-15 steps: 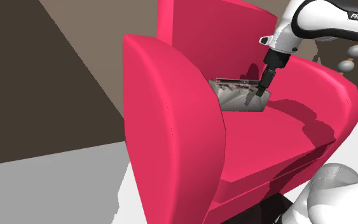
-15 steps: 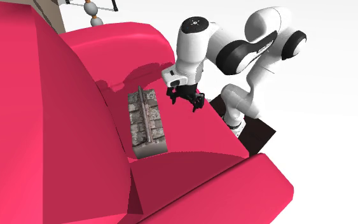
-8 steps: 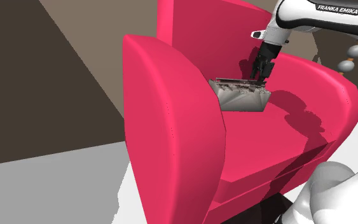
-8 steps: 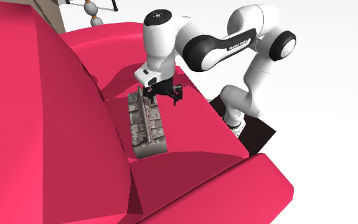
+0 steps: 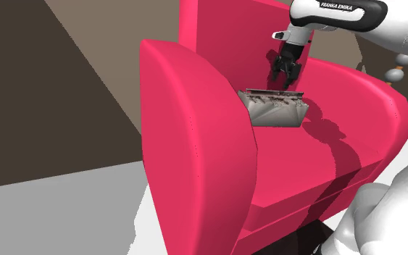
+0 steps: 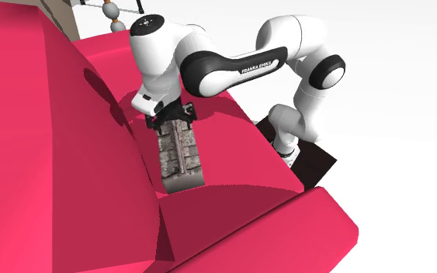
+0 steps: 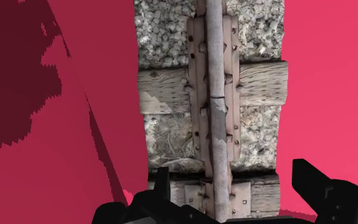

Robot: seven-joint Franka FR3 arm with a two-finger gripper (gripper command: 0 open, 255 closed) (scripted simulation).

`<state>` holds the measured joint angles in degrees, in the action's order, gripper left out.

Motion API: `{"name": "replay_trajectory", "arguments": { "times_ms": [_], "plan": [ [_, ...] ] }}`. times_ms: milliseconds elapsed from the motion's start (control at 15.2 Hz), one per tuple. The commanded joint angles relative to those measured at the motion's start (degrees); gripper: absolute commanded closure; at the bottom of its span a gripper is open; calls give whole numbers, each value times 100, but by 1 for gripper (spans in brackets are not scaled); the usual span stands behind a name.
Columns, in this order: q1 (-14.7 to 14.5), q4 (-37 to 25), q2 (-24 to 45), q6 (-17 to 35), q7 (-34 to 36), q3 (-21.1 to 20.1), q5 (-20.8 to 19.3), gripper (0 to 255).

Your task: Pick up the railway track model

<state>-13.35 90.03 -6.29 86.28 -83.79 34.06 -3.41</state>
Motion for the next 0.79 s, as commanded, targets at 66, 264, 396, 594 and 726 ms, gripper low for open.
{"name": "replay_trajectory", "arguments": {
  "times_ms": [66,264,396,594,726],
  "plan": [
    [-7,256,-27,234,-46,-5,-18,0],
    [-8,573,-113,479,-9,-22,-64,0],
    [-7,633,-128,525,-2,-24,-73,0],
    [-10,630,-122,527,2,-27,-69,255],
    [-10,629,-120,527,3,-27,-68,255]
  ]
}}
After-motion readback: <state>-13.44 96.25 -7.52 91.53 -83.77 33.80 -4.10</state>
